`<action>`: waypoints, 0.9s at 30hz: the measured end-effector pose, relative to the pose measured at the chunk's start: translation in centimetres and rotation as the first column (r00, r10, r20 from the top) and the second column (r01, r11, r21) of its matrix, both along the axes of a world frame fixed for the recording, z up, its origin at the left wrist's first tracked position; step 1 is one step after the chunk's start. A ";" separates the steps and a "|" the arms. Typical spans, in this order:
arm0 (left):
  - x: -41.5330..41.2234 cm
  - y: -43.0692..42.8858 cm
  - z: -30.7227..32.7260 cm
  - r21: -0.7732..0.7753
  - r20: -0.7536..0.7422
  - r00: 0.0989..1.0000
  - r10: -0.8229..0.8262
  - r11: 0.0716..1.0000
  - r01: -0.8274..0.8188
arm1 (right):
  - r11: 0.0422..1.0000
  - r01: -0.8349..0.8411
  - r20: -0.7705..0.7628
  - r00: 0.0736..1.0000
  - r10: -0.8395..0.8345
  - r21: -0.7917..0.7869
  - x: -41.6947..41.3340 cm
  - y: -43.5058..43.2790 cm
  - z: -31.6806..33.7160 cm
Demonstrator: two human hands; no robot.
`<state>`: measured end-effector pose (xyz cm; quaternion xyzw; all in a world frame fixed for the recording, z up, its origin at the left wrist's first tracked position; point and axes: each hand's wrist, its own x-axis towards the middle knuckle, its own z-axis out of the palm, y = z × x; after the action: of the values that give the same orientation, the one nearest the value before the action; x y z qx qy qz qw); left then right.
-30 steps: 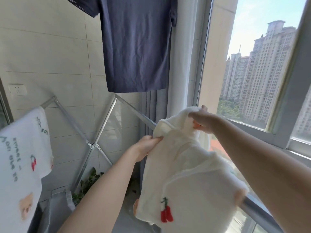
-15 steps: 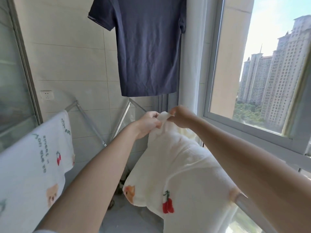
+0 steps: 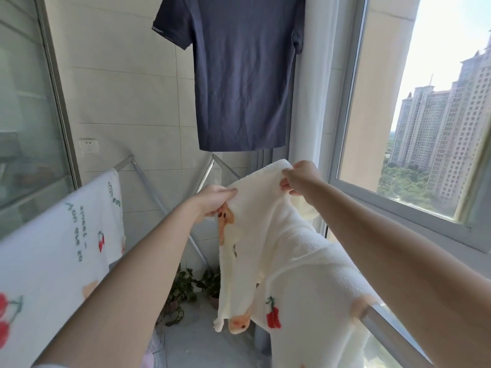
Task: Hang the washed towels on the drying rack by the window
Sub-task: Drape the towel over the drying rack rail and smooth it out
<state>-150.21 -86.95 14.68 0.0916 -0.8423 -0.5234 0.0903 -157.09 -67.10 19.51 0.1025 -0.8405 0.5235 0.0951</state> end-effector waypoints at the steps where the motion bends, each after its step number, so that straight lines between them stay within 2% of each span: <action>1: -0.2 -0.6 0.2 -0.023 -0.005 1.000 0.028 0.999 -0.028 | 1.000 0.009 0.009 1.000 -0.009 0.009 -0.3 -0.2 -0.2; 5: -1.8 -2.0 0.8 -0.019 -0.057 0.996 0.062 0.998 -0.064 | 0.999 0.040 0.019 0.999 -0.041 0.024 -1.6 -1.5 -0.7; 8: -4.7 -2.3 1.5 0.067 -0.173 0.984 0.045 0.997 -0.034 | 0.993 0.104 0.021 0.995 -0.102 -0.063 -3.4 -2.2 -0.3; 10: -6.6 -2.4 1.8 0.054 -0.254 0.965 0.057 0.998 -0.045 | 0.978 0.137 0.026 0.991 -0.135 -0.159 -4.8 -2.6 0.0; 12: -8.7 -2.8 2.2 0.024 -0.312 0.950 0.019 1.000 -0.012 | 0.973 0.081 0.048 0.996 -0.072 -0.217 -6.3 -3.2 -0.1; 15: -11.8 -3.0 1.3 0.012 -0.307 0.945 -0.116 0.992 0.126 | 0.999 -0.046 0.121 0.992 0.047 -0.008 -7.8 -3.8 -0.8; 17: -13.4 -2.6 -0.2 -0.017 -0.238 0.967 -0.088 0.996 0.087 | 0.974 -0.142 0.207 0.973 0.104 0.178 -8.4 -4.4 -2.0; 21: -15.5 -2.6 -4.6 0.004 -0.088 0.994 0.072 0.997 -0.072 | 0.818 -0.253 0.319 0.943 0.091 0.516 -8.6 -5.8 -3.8; 25: -16.3 -2.5 -7.3 0.179 0.000 0.999 0.034 0.983 -0.033 | 0.711 -0.227 0.271 0.961 0.053 0.665 -8.4 -7.4 -4.0; 27: -16.7 -2.4 -7.8 0.262 0.024 1.000 -0.012 0.965 0.005 | 0.629 -0.213 0.247 0.968 0.034 0.748 -8.6 -8.1 -4.1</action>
<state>-166.91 -89.32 6.90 0.1055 -0.7673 -0.6292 0.0646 -165.70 -75.18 15.43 0.1350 -0.9789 0.1292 -0.0829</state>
